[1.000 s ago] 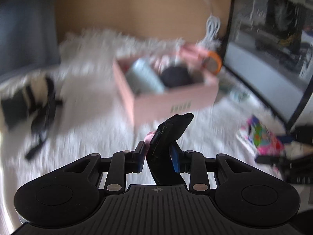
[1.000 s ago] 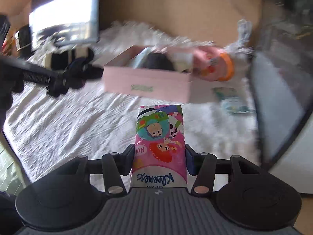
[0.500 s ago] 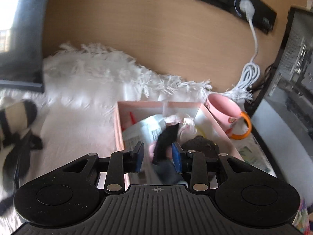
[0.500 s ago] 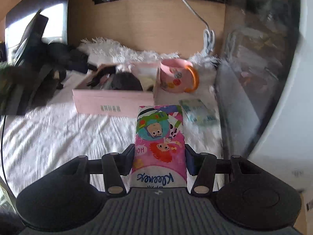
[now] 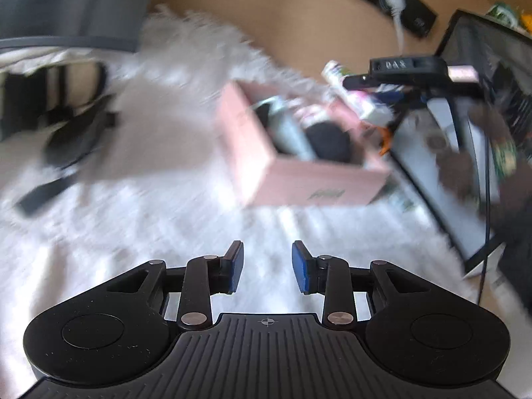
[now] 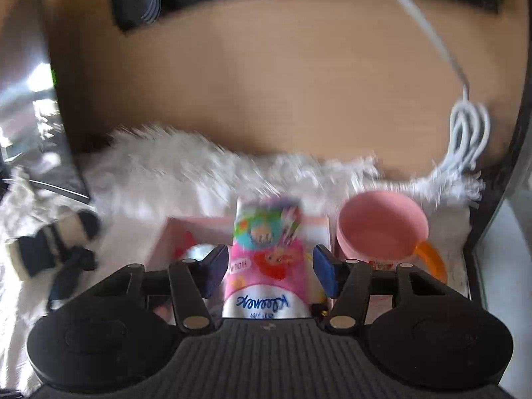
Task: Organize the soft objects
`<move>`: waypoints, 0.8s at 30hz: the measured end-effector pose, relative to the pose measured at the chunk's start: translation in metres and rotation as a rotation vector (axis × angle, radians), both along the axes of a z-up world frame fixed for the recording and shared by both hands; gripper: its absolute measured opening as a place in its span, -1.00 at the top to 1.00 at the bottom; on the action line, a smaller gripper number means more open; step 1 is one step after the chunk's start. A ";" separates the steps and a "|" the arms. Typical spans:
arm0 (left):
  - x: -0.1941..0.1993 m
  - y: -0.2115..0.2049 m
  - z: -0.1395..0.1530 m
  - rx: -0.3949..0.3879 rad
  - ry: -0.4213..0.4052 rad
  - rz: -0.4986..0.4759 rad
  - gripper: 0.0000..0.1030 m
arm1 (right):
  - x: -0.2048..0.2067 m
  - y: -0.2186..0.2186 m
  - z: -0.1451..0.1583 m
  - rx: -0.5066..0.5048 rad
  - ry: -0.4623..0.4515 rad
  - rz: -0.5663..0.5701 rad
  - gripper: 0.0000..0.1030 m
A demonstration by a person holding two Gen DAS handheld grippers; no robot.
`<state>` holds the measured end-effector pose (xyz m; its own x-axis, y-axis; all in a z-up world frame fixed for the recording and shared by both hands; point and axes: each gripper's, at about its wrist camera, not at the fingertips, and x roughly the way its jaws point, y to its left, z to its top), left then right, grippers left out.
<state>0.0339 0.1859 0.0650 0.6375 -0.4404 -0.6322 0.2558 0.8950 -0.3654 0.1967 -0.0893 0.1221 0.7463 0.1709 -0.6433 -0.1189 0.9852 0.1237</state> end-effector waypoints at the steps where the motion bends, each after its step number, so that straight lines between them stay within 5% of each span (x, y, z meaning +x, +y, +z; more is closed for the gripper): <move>1: -0.004 0.009 -0.003 0.025 0.006 0.016 0.32 | 0.001 0.001 -0.005 -0.010 0.011 -0.012 -0.10; 7: -0.018 0.067 -0.014 0.023 0.030 0.167 0.32 | -0.016 0.019 -0.011 -0.019 0.012 0.003 -0.25; 12: -0.004 0.104 -0.006 0.072 -0.004 0.241 0.32 | -0.024 0.088 -0.007 -0.049 -0.020 0.115 -0.25; 20: 0.076 0.172 0.044 0.251 -0.224 0.290 0.32 | -0.044 0.220 -0.026 -0.024 -0.014 0.324 -0.25; 24: 0.120 0.211 0.052 0.206 -0.237 0.338 0.32 | -0.020 0.269 -0.039 0.026 0.025 0.313 -0.25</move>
<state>0.1535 0.3967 0.1171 0.8612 -0.0631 -0.5044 -0.0082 0.9904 -0.1380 0.1766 0.1796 0.0829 0.6385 0.4069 -0.6533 -0.4127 0.8975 0.1556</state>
